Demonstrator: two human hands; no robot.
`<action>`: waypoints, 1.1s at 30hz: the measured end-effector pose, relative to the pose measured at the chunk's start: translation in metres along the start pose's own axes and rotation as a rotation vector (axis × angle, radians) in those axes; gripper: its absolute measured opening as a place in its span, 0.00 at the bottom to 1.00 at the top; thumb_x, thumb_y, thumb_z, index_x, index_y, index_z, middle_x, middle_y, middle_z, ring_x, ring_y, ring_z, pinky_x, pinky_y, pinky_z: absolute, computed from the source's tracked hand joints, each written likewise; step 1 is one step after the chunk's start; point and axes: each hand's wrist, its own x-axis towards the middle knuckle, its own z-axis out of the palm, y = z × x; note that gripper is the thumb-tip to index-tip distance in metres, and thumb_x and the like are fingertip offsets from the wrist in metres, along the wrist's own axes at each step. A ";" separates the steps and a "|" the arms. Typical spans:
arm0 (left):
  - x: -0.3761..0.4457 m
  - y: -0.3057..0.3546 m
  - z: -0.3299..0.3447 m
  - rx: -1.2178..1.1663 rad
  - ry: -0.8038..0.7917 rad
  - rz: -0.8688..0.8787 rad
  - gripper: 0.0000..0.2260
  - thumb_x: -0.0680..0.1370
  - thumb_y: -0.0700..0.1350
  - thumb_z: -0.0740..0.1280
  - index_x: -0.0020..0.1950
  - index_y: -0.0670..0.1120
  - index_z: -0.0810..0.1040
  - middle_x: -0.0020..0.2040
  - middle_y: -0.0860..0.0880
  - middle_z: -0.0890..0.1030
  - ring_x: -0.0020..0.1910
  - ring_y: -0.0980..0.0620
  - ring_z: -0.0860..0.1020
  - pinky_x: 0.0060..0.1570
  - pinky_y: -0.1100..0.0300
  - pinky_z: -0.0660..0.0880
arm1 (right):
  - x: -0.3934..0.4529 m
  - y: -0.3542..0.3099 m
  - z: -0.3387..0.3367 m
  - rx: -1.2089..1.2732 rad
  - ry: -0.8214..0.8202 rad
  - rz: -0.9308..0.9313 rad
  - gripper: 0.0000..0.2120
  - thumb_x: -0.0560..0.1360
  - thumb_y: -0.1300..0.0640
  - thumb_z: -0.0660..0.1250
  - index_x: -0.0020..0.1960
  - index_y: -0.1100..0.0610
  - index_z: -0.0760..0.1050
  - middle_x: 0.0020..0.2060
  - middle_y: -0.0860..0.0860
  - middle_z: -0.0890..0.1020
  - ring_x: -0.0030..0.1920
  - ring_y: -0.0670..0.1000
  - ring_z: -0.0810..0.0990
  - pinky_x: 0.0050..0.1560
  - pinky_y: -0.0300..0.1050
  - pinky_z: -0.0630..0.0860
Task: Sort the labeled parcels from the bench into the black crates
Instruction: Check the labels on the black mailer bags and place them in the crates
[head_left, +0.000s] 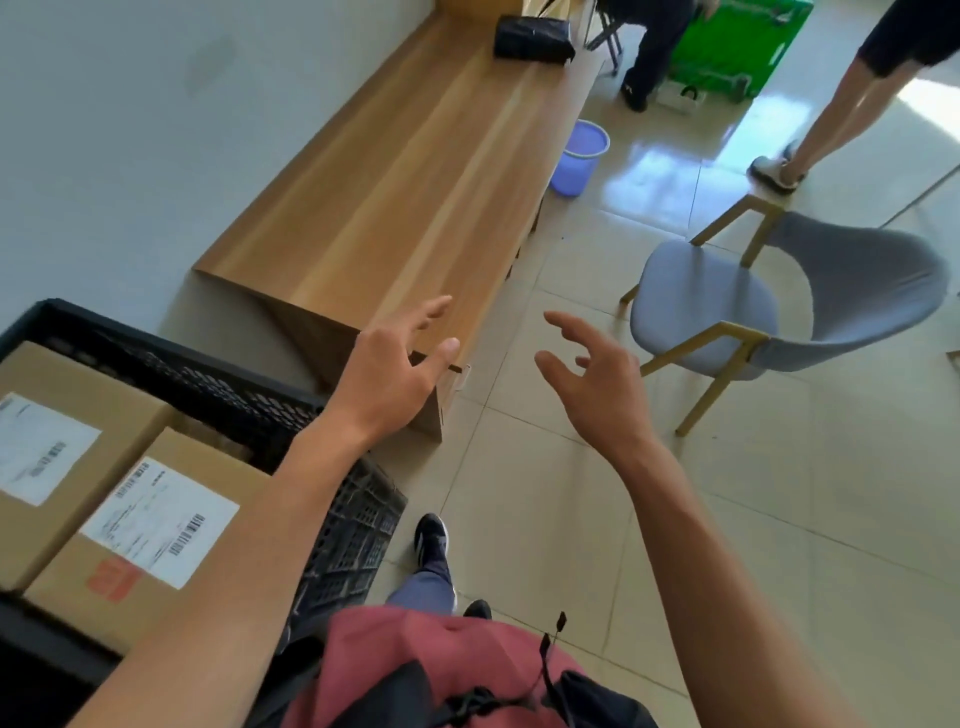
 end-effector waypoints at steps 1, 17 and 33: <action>0.012 0.000 0.004 -0.006 -0.010 0.002 0.22 0.83 0.49 0.69 0.77 0.51 0.73 0.72 0.55 0.77 0.68 0.59 0.75 0.68 0.48 0.76 | 0.008 0.003 -0.003 -0.005 0.002 0.011 0.21 0.80 0.56 0.72 0.73 0.49 0.76 0.68 0.46 0.80 0.69 0.48 0.76 0.73 0.51 0.73; 0.227 0.008 0.017 -0.047 -0.104 0.086 0.21 0.82 0.52 0.68 0.76 0.53 0.74 0.71 0.56 0.78 0.66 0.60 0.76 0.66 0.48 0.77 | 0.189 0.007 -0.027 0.039 0.097 0.083 0.20 0.80 0.51 0.72 0.71 0.45 0.78 0.61 0.47 0.84 0.59 0.42 0.79 0.71 0.51 0.75; 0.438 0.072 0.102 0.049 -0.145 0.140 0.21 0.82 0.48 0.69 0.76 0.50 0.74 0.71 0.54 0.78 0.65 0.60 0.76 0.67 0.54 0.75 | 0.393 0.076 -0.111 0.219 0.091 0.103 0.20 0.80 0.55 0.71 0.71 0.46 0.77 0.65 0.48 0.82 0.64 0.46 0.80 0.66 0.50 0.78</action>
